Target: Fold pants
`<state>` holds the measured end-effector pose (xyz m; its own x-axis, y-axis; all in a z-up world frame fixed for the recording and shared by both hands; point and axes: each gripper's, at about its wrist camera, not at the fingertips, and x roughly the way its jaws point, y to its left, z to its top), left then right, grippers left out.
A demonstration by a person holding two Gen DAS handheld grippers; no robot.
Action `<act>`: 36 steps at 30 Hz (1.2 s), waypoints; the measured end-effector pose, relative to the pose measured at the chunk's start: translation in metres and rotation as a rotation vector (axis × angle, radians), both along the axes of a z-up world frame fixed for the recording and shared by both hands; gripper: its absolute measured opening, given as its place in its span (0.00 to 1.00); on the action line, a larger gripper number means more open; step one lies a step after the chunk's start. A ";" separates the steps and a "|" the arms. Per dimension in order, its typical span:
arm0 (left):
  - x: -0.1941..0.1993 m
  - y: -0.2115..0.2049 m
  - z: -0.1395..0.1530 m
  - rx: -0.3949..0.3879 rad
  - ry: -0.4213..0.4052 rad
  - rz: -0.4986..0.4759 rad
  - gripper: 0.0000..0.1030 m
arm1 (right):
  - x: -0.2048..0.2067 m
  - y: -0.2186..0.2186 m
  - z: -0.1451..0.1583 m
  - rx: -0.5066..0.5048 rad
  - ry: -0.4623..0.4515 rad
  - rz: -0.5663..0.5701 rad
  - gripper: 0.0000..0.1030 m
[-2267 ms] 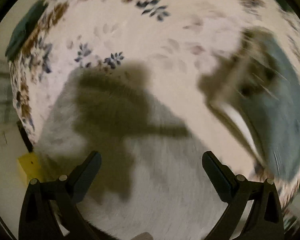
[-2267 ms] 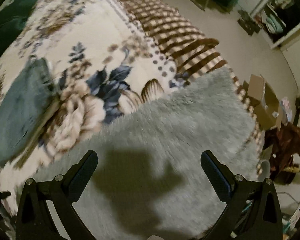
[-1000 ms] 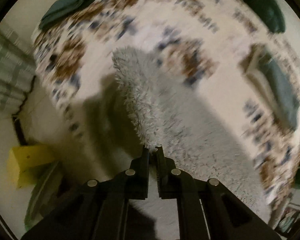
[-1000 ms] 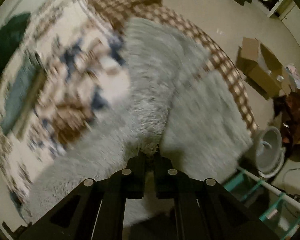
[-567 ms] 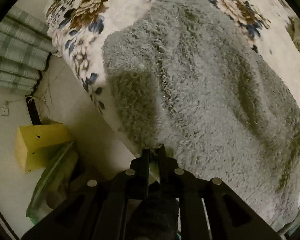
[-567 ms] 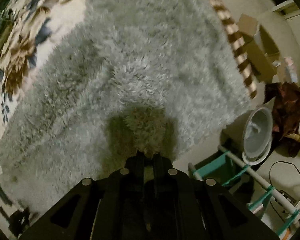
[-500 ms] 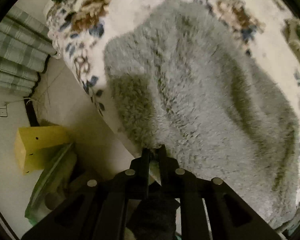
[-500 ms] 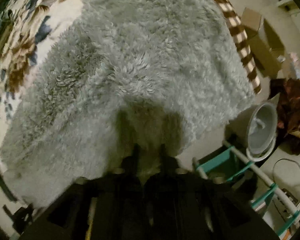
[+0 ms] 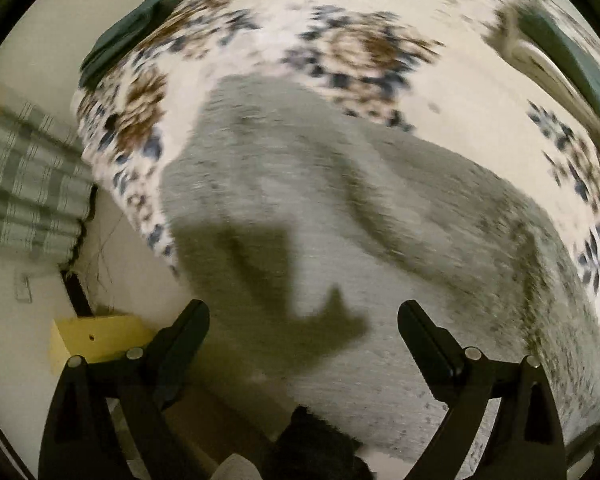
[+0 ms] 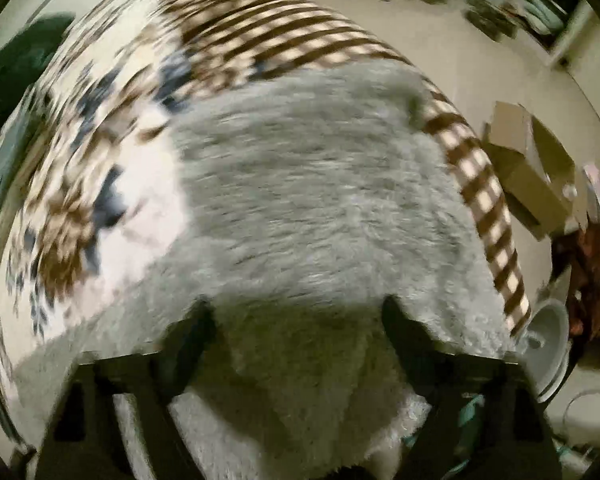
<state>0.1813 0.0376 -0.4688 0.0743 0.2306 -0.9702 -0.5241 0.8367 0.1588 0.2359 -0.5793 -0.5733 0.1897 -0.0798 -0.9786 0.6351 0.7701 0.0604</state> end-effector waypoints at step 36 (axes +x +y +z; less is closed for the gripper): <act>-0.048 0.169 -0.034 -0.169 -0.167 0.300 0.02 | -0.071 0.007 -0.053 0.240 -0.130 -0.410 0.10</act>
<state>0.1337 0.2067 -0.5025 0.1879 0.1042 -0.9767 -0.7567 0.6493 -0.0763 0.1653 -0.5728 -0.6264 0.3117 0.0517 -0.9488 0.8582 0.4132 0.3044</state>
